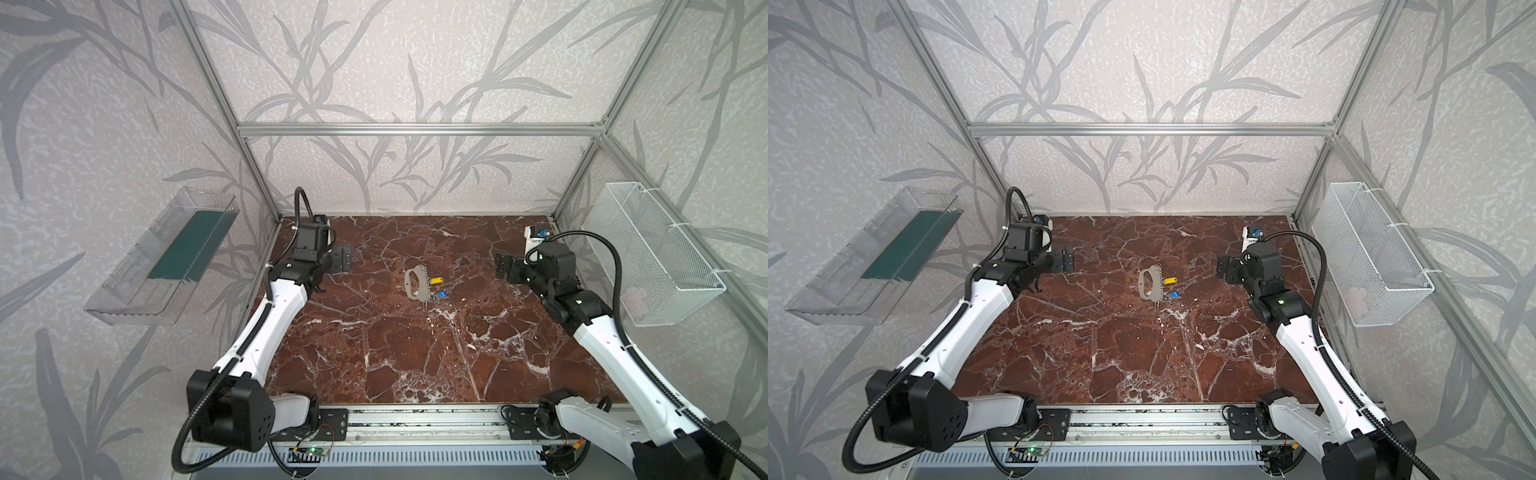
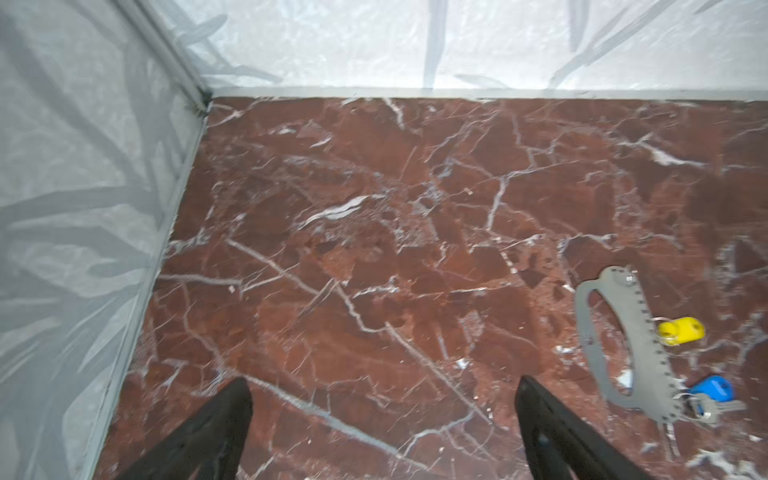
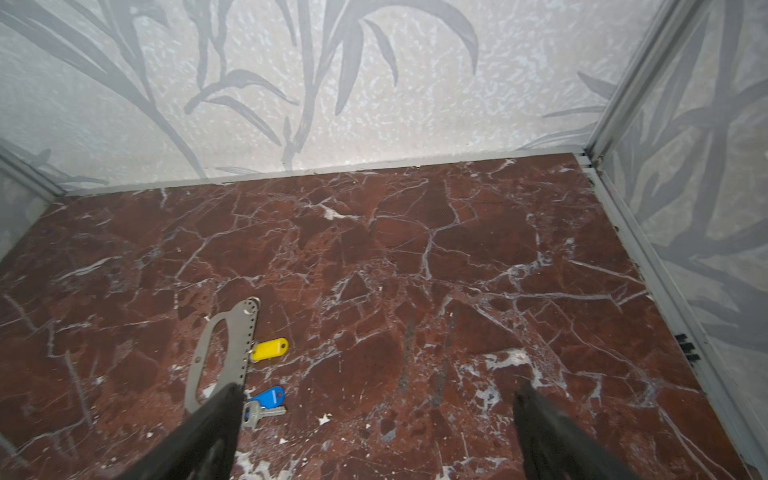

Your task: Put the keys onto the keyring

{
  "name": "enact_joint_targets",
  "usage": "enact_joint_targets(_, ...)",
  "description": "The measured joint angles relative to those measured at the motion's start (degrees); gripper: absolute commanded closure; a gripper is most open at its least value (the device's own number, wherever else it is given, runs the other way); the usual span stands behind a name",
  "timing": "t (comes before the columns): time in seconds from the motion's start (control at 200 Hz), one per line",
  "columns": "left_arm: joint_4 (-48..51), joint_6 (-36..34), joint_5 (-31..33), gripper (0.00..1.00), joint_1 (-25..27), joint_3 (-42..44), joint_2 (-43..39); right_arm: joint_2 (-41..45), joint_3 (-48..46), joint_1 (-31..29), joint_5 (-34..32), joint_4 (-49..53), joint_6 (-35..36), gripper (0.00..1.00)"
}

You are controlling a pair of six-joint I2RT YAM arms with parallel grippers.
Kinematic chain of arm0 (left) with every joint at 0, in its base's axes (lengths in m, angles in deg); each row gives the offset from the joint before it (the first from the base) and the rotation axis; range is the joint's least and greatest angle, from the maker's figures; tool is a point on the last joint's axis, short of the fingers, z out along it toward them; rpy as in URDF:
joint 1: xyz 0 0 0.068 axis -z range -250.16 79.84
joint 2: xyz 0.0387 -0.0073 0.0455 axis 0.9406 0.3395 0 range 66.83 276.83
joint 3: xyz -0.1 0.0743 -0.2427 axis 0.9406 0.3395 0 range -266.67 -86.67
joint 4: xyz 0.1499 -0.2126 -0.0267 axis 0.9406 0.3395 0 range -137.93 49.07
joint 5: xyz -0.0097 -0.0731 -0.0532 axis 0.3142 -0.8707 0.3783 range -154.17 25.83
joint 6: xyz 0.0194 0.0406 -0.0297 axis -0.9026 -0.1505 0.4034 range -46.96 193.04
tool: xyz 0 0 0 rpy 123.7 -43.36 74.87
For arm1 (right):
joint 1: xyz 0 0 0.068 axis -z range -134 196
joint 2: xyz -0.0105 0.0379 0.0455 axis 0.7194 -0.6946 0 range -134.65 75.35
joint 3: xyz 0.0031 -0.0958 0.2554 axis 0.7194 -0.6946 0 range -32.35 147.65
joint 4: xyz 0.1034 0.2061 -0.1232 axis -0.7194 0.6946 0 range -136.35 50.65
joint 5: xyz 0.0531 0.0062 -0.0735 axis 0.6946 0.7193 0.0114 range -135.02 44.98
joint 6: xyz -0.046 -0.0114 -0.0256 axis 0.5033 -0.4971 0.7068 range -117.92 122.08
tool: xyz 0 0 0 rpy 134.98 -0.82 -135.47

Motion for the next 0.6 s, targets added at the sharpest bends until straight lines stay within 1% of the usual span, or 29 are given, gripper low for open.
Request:
enact_joint_targets(0.065,-6.5,-0.5,2.3,0.01,-1.4,7.2,-3.1,-0.7,-1.2,1.4,-0.5,-1.6,0.8,0.01)
enact_joint_targets(0.15,-16.4,-0.7,3.9,0.01,-3.4,16.9,-5.9,-2.1,-1.9,3.2,-0.5,-3.7,1.4,0.01)
enact_joint_targets(0.265,-30.2,-1.7,5.5,0.01,-4.7,29.3,-6.6,-3.1,-3.8,4.5,-1.0,-6.8,2.8,0.01)
enact_joint_targets(0.335,-36.8,-2.3,5.9,0.01,-5.1,34.9,-6.2,-3.2,-5.5,4.7,-1.0,-8.5,3.7,0.01)
enact_joint_targets(0.425,-44.8,-2.4,5.1,0.01,-6.3,38.5,-4.2,-3.4,-7.5,4.8,-1.0,-10.6,4.9,0.01)
enact_joint_targets(0.6,-60.7,-2.4,1.3,0.01,-10.1,39.6,4.7,-4.9,-9.8,5.3,-0.3,-14.2,6.8,0.01)
